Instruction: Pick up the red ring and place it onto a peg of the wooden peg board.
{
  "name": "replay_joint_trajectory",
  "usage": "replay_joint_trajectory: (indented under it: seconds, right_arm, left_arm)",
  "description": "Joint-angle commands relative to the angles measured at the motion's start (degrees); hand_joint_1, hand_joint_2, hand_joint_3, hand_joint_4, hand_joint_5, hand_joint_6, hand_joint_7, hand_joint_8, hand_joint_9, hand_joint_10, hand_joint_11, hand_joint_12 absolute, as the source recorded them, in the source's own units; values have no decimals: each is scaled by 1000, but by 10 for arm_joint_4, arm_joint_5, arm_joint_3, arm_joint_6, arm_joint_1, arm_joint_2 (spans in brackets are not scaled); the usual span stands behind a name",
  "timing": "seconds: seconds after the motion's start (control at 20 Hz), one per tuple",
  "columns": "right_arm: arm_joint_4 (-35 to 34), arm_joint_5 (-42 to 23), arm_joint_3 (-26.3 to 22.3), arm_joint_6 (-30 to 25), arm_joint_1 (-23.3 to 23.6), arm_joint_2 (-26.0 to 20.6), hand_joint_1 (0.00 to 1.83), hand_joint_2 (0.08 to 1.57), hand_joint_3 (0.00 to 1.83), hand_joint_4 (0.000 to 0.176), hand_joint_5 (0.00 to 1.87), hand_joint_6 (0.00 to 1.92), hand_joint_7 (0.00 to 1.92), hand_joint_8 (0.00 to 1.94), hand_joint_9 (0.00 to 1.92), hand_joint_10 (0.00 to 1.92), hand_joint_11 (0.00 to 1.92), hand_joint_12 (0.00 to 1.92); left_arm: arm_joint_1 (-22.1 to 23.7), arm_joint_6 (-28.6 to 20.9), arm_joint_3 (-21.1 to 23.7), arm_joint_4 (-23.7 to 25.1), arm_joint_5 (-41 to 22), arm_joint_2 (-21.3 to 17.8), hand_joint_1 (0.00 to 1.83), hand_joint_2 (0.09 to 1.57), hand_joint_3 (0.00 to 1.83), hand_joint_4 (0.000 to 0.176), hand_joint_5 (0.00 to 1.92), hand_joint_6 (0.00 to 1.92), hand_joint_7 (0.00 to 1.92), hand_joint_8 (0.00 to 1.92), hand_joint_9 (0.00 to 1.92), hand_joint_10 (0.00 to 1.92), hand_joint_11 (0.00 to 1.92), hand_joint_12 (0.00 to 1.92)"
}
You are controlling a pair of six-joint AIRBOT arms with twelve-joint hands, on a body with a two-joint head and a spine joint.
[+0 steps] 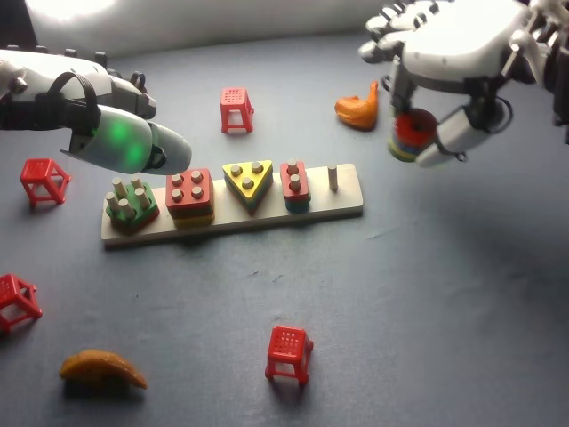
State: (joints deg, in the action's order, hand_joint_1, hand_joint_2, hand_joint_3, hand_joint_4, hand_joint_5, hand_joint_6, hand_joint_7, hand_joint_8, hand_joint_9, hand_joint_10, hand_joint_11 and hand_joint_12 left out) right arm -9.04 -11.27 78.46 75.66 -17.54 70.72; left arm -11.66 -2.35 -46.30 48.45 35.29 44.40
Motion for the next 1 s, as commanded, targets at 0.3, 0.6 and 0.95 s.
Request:
replay_joint_trajectory:
  seconds: [0.3,0.6,0.95]
  right_arm:
    - [0,-20,-11,-10,52,26,1144,1025,1,0,1190,629,179,1,0,0,0,0]
    - [0,-18,-11,-5,52,47,1134,1030,1,1,1176,655,184,1,0,0,0,0]
    - [0,-15,-3,17,47,72,1146,1025,0,0,1191,629,192,4,0,0,0,0]
  left_arm:
    - [7,2,-1,28,-21,1,0,1293,0,0,157,0,169,1,131,2,0,199]
    - [7,2,-1,28,-21,1,0,1294,0,0,149,4,154,5,107,3,0,128]
    - [6,2,-1,28,-21,1,0,1289,0,0,152,0,157,0,113,3,0,155]
